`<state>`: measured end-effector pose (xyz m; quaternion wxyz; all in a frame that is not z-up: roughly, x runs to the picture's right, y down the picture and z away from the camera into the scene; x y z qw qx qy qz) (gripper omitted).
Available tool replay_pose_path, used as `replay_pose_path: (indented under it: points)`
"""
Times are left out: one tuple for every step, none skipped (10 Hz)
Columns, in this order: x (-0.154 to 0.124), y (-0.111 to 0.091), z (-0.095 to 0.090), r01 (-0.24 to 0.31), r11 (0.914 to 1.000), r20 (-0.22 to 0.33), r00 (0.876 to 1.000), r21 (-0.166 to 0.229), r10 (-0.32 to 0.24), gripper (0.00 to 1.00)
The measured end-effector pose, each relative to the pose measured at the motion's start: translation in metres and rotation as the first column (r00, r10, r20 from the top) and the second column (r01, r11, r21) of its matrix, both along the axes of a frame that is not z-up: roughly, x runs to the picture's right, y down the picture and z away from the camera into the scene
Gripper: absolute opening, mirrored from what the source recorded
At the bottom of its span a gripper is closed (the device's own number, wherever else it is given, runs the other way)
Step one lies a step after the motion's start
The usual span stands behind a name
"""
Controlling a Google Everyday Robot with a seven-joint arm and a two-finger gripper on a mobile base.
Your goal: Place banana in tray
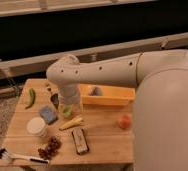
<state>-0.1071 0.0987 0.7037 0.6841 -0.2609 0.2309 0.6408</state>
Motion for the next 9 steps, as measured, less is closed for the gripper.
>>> replay_pose_path:
  points:
    - [0.0, 0.0, 0.0, 0.0, 1.0, 0.0, 1.0, 0.0, 0.0, 0.65]
    - [0.0, 0.0, 0.0, 0.0, 1.0, 0.0, 1.0, 0.0, 0.0, 0.65]
    - [0.0, 0.0, 0.0, 0.001, 1.0, 0.001, 1.0, 0.0, -0.001, 0.65]
    - [-0.001, 0.0, 0.001, -0.001, 1.0, -0.004, 1.0, 0.001, 0.001, 0.65]
    - [0.0, 0.004, 0.008, -0.002, 1.0, -0.022, 1.0, 0.002, 0.002, 0.65]
    - [-0.003, 0.01, 0.019, -0.005, 1.0, -0.032, 0.999, 0.005, 0.006, 0.65]
    - [-0.005, 0.017, 0.03, -0.012, 0.9999, -0.037, 0.999, 0.006, 0.012, 0.65]
    - [-0.003, 0.024, 0.044, -0.023, 0.9997, -0.051, 0.998, 0.007, 0.023, 0.65]
    - [0.002, 0.032, 0.062, -0.046, 0.9989, -0.08, 0.996, 0.013, 0.047, 0.65]
